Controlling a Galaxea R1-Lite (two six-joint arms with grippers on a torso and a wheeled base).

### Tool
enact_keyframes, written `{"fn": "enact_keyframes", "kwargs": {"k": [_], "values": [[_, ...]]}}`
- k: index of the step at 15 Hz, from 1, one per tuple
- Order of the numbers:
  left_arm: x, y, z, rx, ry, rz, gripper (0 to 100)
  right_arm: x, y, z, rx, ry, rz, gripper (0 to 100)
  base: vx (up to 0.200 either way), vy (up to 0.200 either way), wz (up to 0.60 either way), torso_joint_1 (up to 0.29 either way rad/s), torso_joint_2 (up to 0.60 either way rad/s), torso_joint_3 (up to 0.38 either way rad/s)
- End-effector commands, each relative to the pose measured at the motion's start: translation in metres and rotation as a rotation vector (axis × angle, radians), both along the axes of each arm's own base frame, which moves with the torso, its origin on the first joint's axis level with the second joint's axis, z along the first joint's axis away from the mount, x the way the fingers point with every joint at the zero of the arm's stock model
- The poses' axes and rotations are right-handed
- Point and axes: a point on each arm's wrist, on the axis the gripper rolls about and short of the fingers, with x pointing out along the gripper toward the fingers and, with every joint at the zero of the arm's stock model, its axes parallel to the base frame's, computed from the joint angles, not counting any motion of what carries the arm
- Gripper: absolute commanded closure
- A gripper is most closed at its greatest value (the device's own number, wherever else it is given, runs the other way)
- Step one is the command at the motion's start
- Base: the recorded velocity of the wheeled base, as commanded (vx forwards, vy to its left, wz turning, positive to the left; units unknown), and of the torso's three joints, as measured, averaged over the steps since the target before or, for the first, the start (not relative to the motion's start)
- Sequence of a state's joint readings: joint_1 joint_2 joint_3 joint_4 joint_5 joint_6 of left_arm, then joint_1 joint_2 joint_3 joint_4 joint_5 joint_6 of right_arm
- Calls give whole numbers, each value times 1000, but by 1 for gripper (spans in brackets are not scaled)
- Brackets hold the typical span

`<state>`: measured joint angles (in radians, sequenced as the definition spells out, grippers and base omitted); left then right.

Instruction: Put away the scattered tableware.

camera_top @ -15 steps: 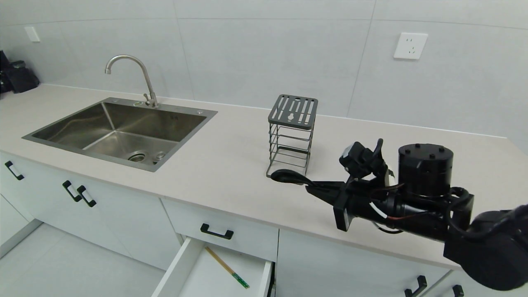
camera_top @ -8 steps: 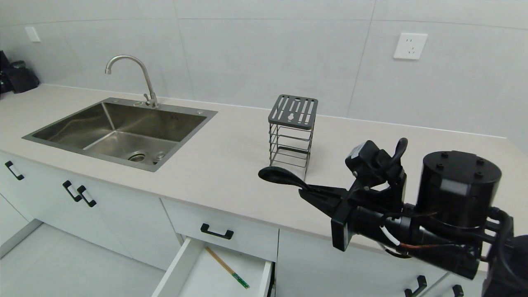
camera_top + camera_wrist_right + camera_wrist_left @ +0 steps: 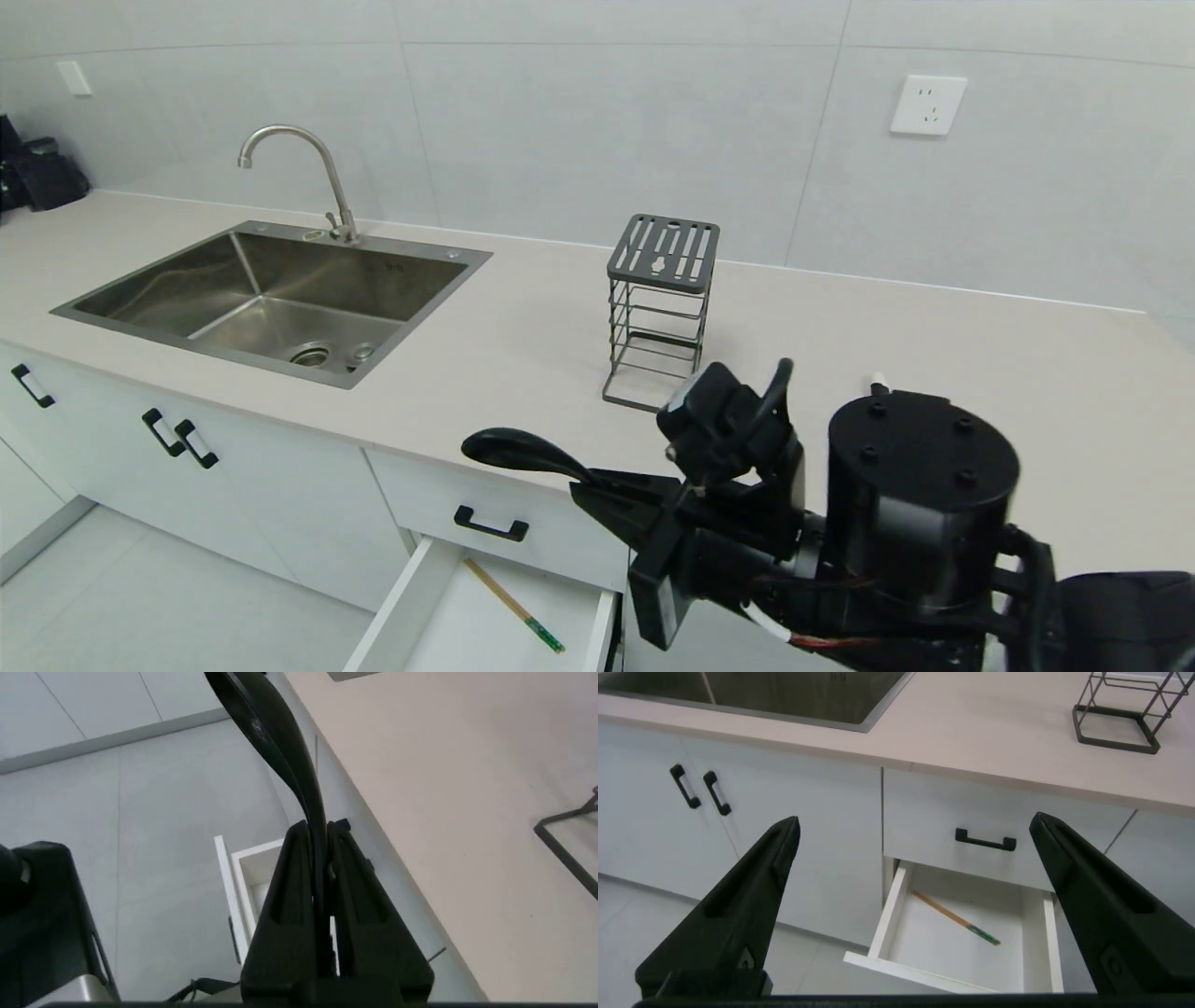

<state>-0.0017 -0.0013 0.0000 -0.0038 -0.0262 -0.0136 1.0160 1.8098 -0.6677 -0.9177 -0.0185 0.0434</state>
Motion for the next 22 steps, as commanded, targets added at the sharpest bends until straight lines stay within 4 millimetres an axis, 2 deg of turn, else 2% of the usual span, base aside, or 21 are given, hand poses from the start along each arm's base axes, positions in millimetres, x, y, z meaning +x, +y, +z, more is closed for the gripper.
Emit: {"fn": "enact_keyframes", "kwargs": {"k": [1, 3, 7, 10, 13, 19, 21, 22], "values": [[0, 0, 0, 0, 1, 0, 0, 5, 17, -24, -63, 26, 21, 100, 0, 0, 0, 0, 0, 0], [0, 0, 0, 0, 1, 0, 0, 12, 25, -26, -77, -3, 45, 100, 0, 0, 0, 0, 0, 0], [0, 0, 0, 0, 1, 0, 0, 8, 21, -33, -113, -5, 53, 100, 0, 0, 0, 0, 0, 0], [0, 0, 0, 0, 1, 0, 0, 0, 28, -39, -164, -55, 104, 100, 0, 0, 600, 2, 1, 2], [0, 0, 0, 0, 1, 0, 0, -6, 30, -37, -157, -57, 118, 100, 0, 0, 600, 4, 1, 1], [0, 0, 0, 0, 1, 0, 0, -6, 36, -33, -131, -58, 121, 100, 0, 0, 0, 0, 0, 0], [0, 0, 0, 0, 1, 0, 0, -4, 40, -33, -124, -55, 120, 100, 0, 0, 0, -163, 337, 161], [0, 0, 0, 0, 1, 0, 0, -1, 45, -27, -117, -59, 113, 100, 0, 0, 0, -232, 471, 222]]}}
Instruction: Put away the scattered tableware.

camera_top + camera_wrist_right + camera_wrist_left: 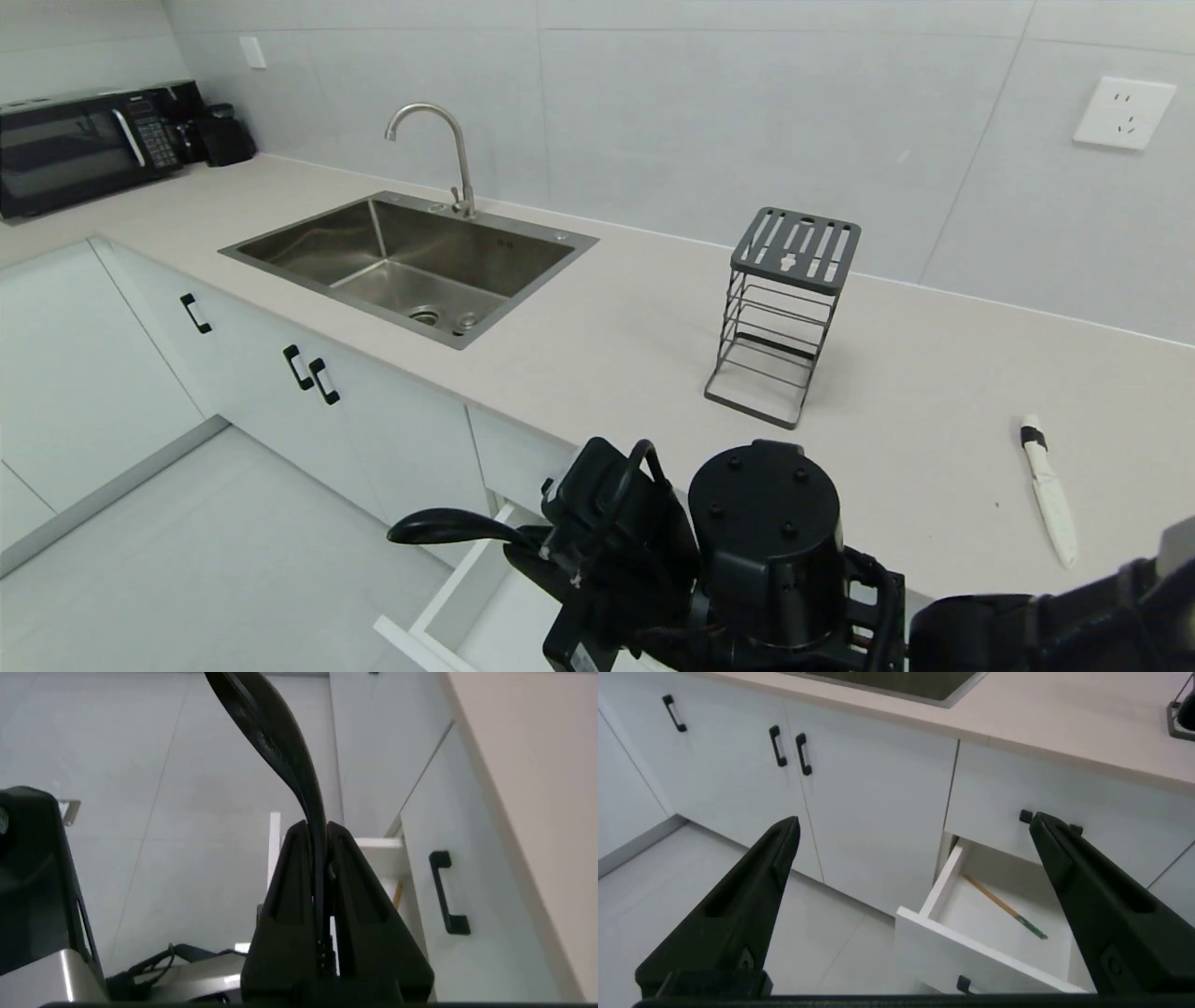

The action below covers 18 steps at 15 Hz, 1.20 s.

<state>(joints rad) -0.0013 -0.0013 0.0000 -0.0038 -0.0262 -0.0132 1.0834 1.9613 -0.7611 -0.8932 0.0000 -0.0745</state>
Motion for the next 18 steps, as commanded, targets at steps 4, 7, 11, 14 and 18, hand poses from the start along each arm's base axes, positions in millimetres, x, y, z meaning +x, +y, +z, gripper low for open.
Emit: {"fn": "enact_keyframes", "kwargs": {"k": [4, 7, 11, 14, 18], "values": [[0, 0, 0, -1, 1, 0, 0, 2, 21, 20, -29, 7, -2, 100, 0, 0, 0, -265, 530, 254], [0, 0, 0, -1, 1, 0, 0, -4, 25, 20, -28, 6, 19, 100, 0, 0, 0, -272, 527, 261], [0, 0, 0, -1, 1, 0, 0, -8, 27, 20, -22, 17, 30, 100, 0, 0, 0, -259, 503, 243], [0, 0, 0, -1, 1, 1, 0, -8, 27, 19, -24, 19, 30, 100, 0, 0, 0, -258, 486, 237], [0, 0, 0, -1, 1, 0, 0, -9, 27, 18, -28, 21, 30, 100, 0, 0, 0, -251, 473, 222]]}}
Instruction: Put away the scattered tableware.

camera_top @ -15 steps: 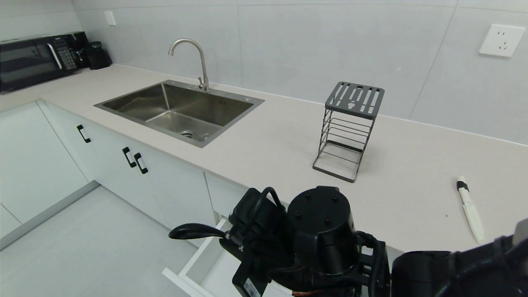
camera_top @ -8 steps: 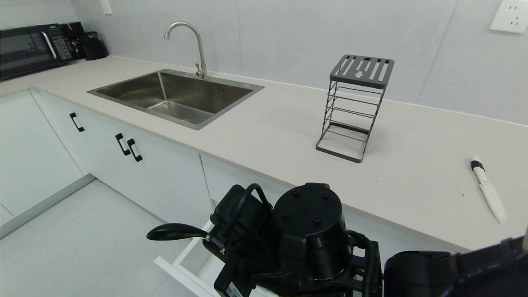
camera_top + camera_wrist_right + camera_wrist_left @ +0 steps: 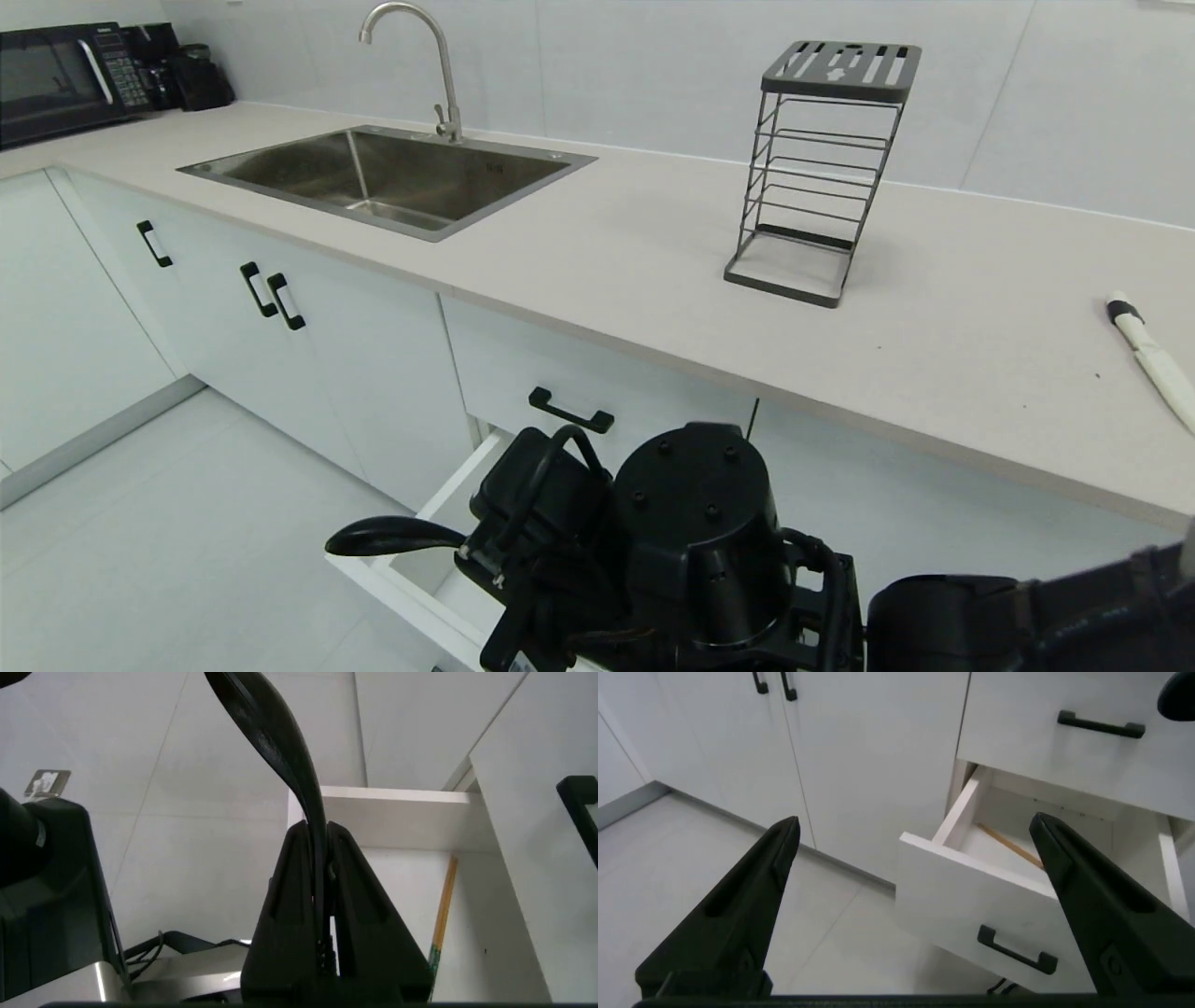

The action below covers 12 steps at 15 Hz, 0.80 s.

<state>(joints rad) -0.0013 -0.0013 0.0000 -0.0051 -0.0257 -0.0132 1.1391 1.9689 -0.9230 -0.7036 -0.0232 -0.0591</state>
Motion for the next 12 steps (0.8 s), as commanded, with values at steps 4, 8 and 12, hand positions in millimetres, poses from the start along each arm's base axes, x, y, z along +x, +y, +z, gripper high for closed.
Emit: {"fn": "enact_keyframes", "kwargs": {"k": [4, 8, 12], "values": [[0, 0, 0, -1, 2, -1, 0, 0, 1, 0, 0, 0, 4, 100, 0, 0, 0, -249, 387, 174], [0, 0, 0, -1, 2, 1, 0, -1, 4, 0, 5, -1, 10, 100, 0, 0, 0, -245, 339, 119], [0, 0, 0, -1, 2, -1, 0, -4, 2, -2, -5, 3, 19, 100, 0, 0, 0, -67, 254, 78]]}}
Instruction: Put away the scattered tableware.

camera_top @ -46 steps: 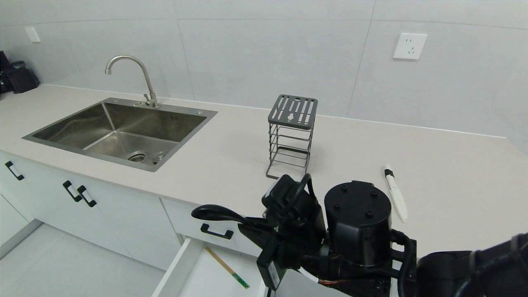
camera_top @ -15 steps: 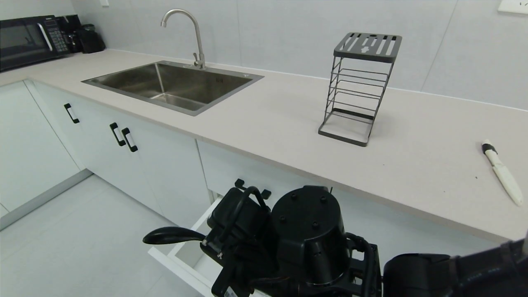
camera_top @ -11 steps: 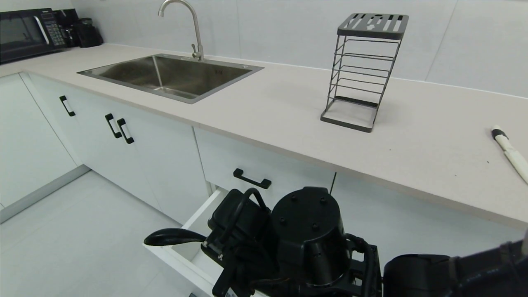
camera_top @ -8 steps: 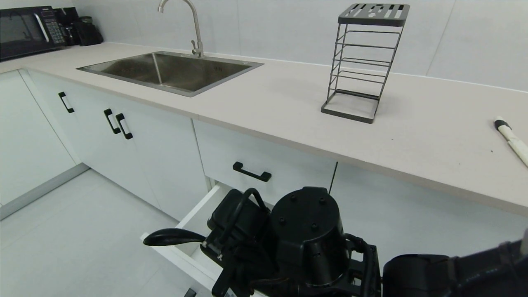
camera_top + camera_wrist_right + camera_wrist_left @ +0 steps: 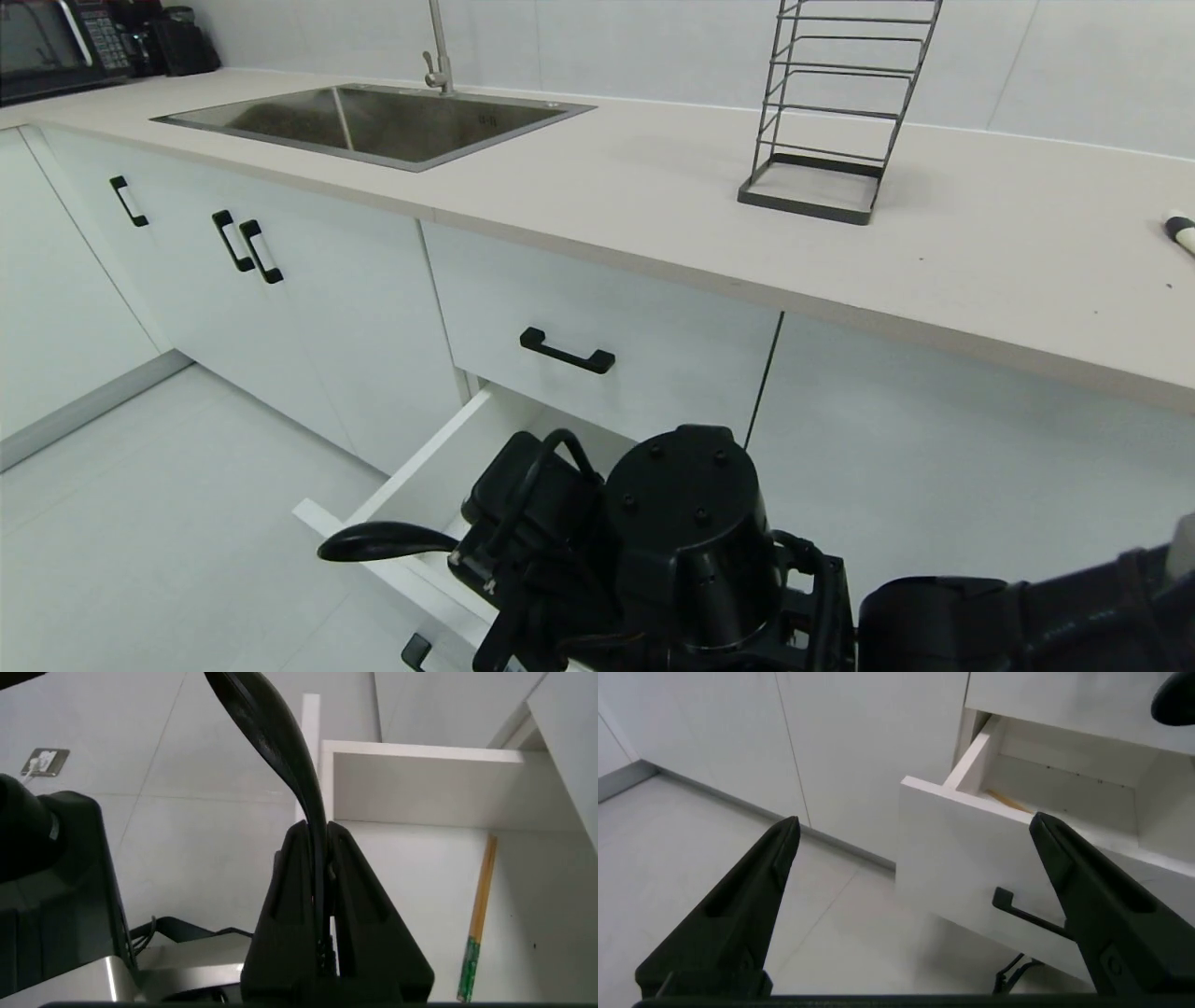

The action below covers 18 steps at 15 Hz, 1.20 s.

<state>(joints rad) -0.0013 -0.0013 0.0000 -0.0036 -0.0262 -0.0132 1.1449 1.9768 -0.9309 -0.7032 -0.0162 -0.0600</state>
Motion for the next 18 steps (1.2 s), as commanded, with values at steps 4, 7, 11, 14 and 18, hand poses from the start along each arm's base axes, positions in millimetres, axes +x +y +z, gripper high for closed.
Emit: {"fn": "enact_keyframes", "kwargs": {"k": [4, 7, 11, 14, 18], "values": [[0, 0, 0, -1, 0, 0, 0, -5, -4, -10, -104, -3, 40, 100, 0, 0, 0, -1, 39, 21], [0, 0, 0, -1, 0, 0, 0, 6, -3, -11, -109, -5, 12, 100, 0, 0, 0, 0, 0, 0], [0, 0, 0, -1, 0, 0, 0, 51, 16, -16, -78, -31, -68, 100, 0, 0, 0, 0, 0, 0], [0, 0, 0, -1, 0, 0, 0, 73, 41, -40, -77, -31, -86, 100, 0, 0, 0, 0, 0, 0], [0, 0, 0, -1, 0, 0, 0, 77, 60, -65, -103, -20, -37, 100, 0, 0, 0, 0, 0, 0]]}}
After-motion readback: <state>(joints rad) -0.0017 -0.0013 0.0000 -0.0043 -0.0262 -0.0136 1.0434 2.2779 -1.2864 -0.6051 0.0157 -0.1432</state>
